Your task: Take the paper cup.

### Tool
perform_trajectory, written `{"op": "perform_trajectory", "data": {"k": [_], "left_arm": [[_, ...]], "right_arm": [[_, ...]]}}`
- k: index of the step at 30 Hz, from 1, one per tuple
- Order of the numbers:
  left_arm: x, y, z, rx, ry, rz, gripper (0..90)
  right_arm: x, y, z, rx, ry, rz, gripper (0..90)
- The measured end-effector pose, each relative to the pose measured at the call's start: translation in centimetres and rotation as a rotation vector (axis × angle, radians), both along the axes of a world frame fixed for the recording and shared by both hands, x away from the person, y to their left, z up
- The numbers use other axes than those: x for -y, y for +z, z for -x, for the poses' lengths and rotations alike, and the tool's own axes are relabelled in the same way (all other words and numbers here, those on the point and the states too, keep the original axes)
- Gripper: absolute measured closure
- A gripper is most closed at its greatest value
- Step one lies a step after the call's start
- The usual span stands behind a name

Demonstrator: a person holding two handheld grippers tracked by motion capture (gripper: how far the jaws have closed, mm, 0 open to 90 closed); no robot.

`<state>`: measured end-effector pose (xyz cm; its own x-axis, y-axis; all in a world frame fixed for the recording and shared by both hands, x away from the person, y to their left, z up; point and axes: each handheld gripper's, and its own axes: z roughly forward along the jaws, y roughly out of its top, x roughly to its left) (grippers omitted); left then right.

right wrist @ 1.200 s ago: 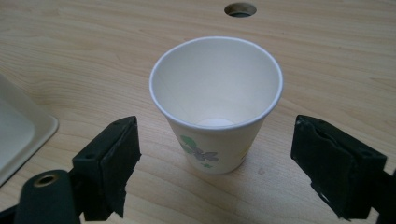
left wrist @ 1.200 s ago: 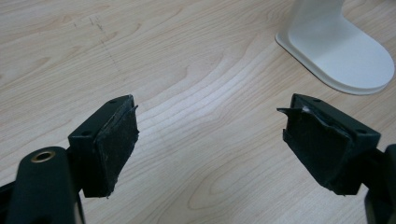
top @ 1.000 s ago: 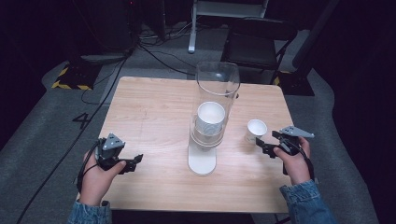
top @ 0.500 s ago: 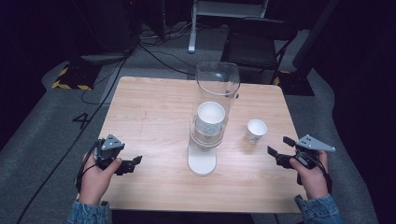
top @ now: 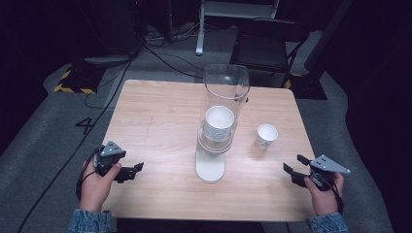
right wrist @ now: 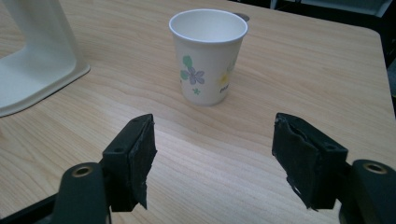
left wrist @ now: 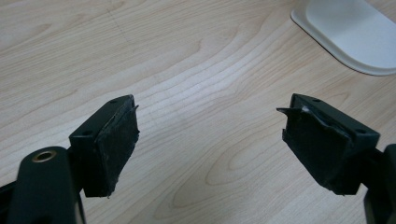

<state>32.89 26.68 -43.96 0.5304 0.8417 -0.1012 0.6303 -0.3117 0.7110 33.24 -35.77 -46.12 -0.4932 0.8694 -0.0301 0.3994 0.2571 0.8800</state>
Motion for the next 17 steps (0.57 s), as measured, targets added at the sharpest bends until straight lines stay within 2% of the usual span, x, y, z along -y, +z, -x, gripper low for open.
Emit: {"op": "perform_trajectory", "data": {"k": [3,5,8,17], "left_arm": [[0.0,-0.2,0.0,-0.007,0.000,-0.003,18.2],[0.0,-0.2,0.0,-0.010,0.000,-0.001,18.2],[-0.1,-0.2,-0.1,-0.011,0.021,-0.001,18.1],[0.0,-0.3,-0.2,-0.012,0.009,-0.010,18.1]], "right_arm": [[0.1,-0.7,-0.2,-0.039,-0.016,-0.008,26.0],[0.1,-1.0,-0.3,-0.056,-0.027,0.008,23.2],[0.2,-1.1,-0.4,-0.040,-0.039,0.016,20.5],[0.3,-1.5,-0.7,-0.036,-0.040,0.028,19.4]]}}
